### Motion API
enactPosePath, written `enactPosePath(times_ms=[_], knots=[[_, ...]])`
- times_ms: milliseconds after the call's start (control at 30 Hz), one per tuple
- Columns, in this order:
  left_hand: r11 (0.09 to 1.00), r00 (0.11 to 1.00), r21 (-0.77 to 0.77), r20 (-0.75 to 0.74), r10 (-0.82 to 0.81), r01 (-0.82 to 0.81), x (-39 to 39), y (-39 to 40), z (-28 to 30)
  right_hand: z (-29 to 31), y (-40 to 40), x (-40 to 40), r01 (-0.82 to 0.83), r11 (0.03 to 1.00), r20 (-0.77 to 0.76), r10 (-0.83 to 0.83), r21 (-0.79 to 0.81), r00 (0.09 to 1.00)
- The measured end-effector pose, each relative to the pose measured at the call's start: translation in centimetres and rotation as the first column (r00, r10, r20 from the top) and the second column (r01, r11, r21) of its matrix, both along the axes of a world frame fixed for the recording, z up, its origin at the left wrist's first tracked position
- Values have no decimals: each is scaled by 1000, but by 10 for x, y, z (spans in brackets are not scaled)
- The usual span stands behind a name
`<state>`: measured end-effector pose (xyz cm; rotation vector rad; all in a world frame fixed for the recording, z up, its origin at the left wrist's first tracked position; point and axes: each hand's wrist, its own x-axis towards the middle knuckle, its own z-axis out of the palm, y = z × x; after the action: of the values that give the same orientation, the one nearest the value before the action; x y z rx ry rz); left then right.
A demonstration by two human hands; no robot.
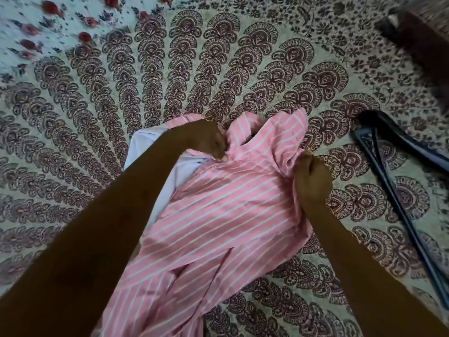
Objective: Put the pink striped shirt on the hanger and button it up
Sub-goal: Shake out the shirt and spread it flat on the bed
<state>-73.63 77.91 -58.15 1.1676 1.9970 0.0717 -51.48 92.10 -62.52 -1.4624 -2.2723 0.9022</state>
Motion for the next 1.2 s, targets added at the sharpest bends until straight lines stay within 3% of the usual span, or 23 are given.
enactPosePath(times_ms=[67, 100, 167, 233, 300, 367, 433, 533, 633, 800, 900, 1000, 1067, 1200], knots=[[991, 999, 130, -38, 37, -31, -9, 0, 2, -3, -2, 4, 6, 1000, 7, -6, -11, 1000], [970, 987, 213, -79, 137, -117, -13, 0, 3, -4, -2, 6, 0, 1000, 8, 0, -18, 1000], [948, 947, 226, -179, 267, -224, -22, -1, 3, -3, -2, 8, -4, 1000, 17, 4, -29, 1000], [965, 954, 230, -240, 179, -124, -25, -2, 0, -1, -3, 9, -10, 999, 23, 11, -39, 1000], [991, 955, 124, -284, 82, -48, -22, -6, 4, 8, -7, 8, -6, 998, 6, 6, -60, 1000], [999, 917, -38, -396, -39, 26, -16, -9, 8, 20, -12, 7, 2, 996, -29, -4, -91, 1000], [996, 861, -81, -505, -60, 21, -5, -11, 16, 32, -14, 7, -15, 992, -42, 10, -124, 999], [993, 796, 97, -594, 116, -72, 12, -26, 54, 60, -15, 14, -99, 983, -65, 90, -155, 994], [899, 721, 380, -558, 411, -218, 25, -52, 115, 103, -16, 20, -168, 963, -65, 158, -209, 985], [830, 560, 534, -642, 524, -165, 58, -101, 235, 199, -29, 19, -270, 942, -126, 249, -200, 960], [745, 449, 649, -625, 638, -156, 88, -135, 305, 270, -46, 22, -295, 952, -322, 255, -83, 912], [603, 340, 787, -535, 773, -130, 123, -173, 378, 350, -67, 37, -345, 938, -515, 305, 20, 801], [494, 367, 861, -423, 828, -120, 145, -192, 418, 396, -82, 48, -392, 917, -587, 359, 75, 726], [189, 363, 981, -158, 918, -52, 205, -235, 502, 489, -124, 84, -456, 873, -683, 441, 174, 583]])
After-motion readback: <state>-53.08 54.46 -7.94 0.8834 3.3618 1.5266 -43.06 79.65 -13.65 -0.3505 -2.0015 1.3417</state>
